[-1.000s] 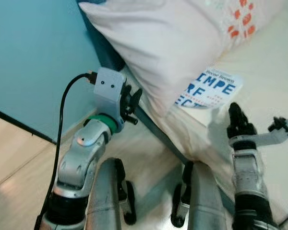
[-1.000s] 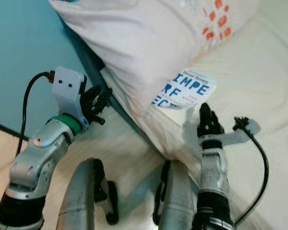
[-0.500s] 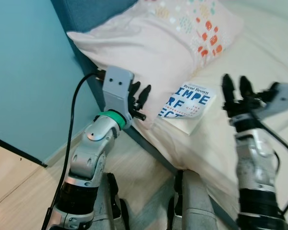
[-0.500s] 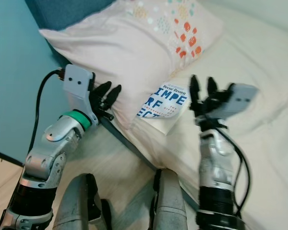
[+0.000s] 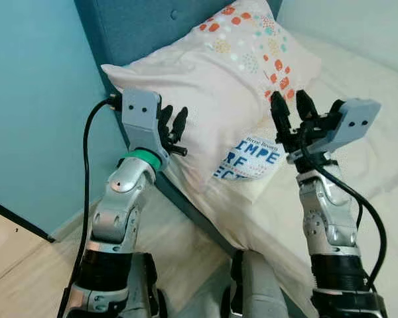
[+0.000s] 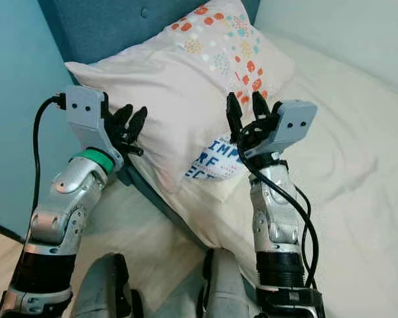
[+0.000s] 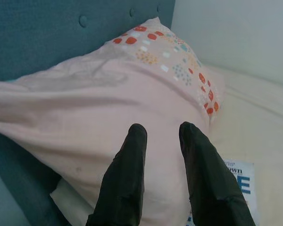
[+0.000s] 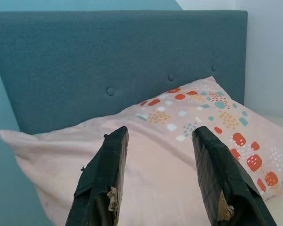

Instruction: Clean up the room

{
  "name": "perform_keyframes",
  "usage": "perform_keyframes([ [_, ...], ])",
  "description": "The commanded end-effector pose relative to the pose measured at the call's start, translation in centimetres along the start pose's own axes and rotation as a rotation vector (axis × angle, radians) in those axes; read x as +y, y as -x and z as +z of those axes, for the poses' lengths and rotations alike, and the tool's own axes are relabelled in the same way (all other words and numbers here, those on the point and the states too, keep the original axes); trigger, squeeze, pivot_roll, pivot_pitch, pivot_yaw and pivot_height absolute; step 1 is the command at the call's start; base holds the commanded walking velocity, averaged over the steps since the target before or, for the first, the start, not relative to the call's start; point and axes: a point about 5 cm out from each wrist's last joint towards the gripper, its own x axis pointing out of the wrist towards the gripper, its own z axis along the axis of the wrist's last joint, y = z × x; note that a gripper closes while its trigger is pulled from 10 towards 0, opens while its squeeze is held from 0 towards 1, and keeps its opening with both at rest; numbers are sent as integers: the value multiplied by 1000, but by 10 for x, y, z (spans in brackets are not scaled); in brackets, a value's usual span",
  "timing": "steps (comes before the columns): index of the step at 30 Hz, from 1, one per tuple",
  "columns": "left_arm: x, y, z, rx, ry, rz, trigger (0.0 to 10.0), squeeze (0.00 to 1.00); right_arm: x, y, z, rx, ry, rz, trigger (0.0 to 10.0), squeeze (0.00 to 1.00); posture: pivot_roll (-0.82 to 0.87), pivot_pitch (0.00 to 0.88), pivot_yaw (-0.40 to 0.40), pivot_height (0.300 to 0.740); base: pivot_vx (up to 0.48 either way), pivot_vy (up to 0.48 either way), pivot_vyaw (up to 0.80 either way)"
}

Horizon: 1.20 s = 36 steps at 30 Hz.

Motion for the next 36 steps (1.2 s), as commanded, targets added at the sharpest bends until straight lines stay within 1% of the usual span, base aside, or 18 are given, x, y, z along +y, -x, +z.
perform_keyframes([
  [1, -1, 0, -6, 17, 0, 2, 10000, 0, -1, 2, -3, 17, 8, -11, 10000, 0, -63, 0, 24, 658, 0, 0, 0],
  [3, -1, 0, -7, 18, 1, 2, 10000, 0, -1, 2, -3, 19, 10, -12, 10000, 0, -64, 0, 23, 663, 0, 0, 0],
  [13, -4, -12, -11, 17, -4, 27, 10000, 0, -8, 3, -6, 41, 25, -35, 10000, 0, -68, 0, 13, 708, 0, 0, 0],
  [21, -3, -11, -13, 21, -11, 35, 10000, 0, -9, 3, -7, 48, 33, -54, 10000, 0, -68, 0, 16, 738, 0, 0, 0],
  [26, -5, -11, -15, 25, 4, 39, 10000, 0, -11, 4, -8, 49, 43, -80, 10000, 0, -68, 0, 18, 740, 0, 0, 0],
  [36, -5, -10, -15, 17, -1, 43, 10000, 0, -11, 4, -11, 52, 37, -88, 10000, 0, -66, 3, 21, 740, 0, 0, 0],
])
